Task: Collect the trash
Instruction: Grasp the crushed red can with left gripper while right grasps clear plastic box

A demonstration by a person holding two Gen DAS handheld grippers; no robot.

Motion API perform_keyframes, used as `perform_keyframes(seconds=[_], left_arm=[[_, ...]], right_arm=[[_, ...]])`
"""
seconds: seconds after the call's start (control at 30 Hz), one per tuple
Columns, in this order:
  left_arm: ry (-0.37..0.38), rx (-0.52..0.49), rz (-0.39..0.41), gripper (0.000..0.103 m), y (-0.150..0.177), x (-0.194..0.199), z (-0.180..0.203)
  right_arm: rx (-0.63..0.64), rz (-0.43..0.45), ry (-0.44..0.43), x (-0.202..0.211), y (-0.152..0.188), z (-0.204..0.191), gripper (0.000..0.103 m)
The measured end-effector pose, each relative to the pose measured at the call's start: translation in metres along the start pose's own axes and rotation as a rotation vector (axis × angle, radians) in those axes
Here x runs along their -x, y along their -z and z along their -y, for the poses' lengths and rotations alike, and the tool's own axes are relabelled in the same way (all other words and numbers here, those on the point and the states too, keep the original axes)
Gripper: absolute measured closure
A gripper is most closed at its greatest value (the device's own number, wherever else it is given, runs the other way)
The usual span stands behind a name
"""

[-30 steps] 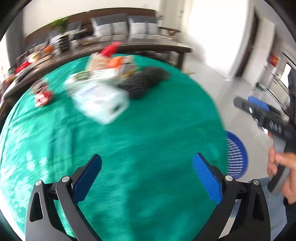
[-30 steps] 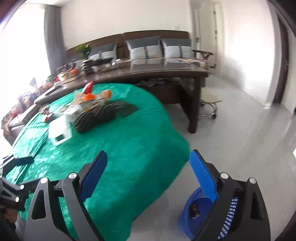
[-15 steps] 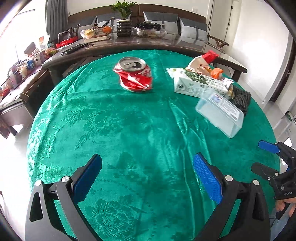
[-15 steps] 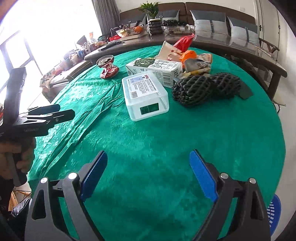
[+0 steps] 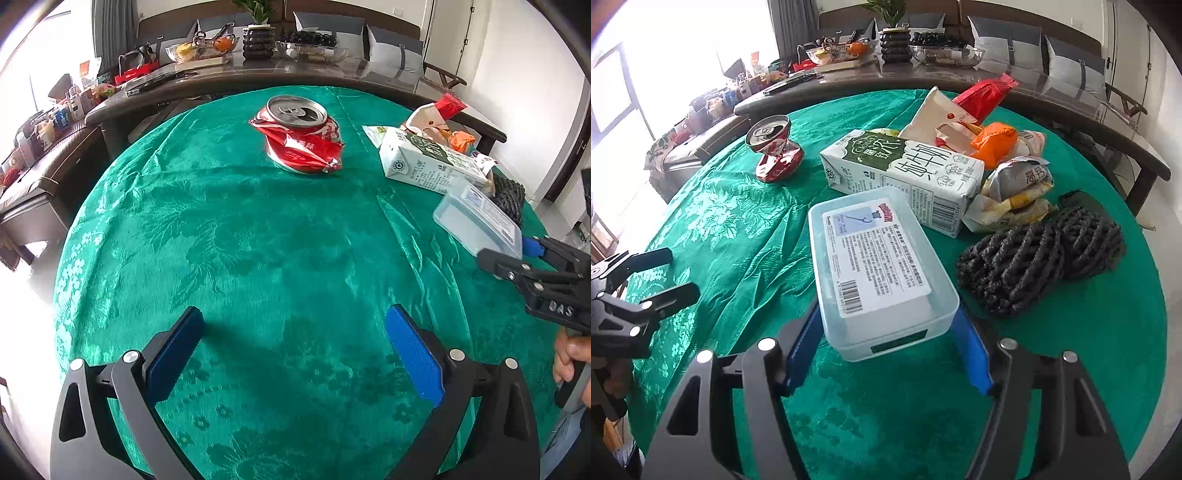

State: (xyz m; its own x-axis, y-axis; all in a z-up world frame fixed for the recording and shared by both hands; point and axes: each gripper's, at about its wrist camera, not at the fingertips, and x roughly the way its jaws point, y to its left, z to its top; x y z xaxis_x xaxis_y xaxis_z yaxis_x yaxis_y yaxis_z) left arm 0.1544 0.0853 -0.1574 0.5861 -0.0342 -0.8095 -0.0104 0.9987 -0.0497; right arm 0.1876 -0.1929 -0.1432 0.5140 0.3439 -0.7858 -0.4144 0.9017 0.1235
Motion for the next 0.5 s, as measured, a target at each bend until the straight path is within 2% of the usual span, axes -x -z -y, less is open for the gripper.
perform_keyframes(seconds=[0.13,0.3,0.5], left_arm=[[0.003,-0.026,0.039,0.005,-0.036,-0.016,0.001],[0.005,0.001,0.020,0.005,-0.080,-0.056,0.006],[-0.086,0.042,-0.014,0.005,-0.117,-0.090,0.012]], right_arm=[[-0.008,0.003,0.081,0.013,0.025,-0.006,0.038],[-0.021,0.020,0.124,0.015,0.033,-0.012,0.039],[-0.034,0.023,0.115,0.012,0.032,-0.012,0.038]])
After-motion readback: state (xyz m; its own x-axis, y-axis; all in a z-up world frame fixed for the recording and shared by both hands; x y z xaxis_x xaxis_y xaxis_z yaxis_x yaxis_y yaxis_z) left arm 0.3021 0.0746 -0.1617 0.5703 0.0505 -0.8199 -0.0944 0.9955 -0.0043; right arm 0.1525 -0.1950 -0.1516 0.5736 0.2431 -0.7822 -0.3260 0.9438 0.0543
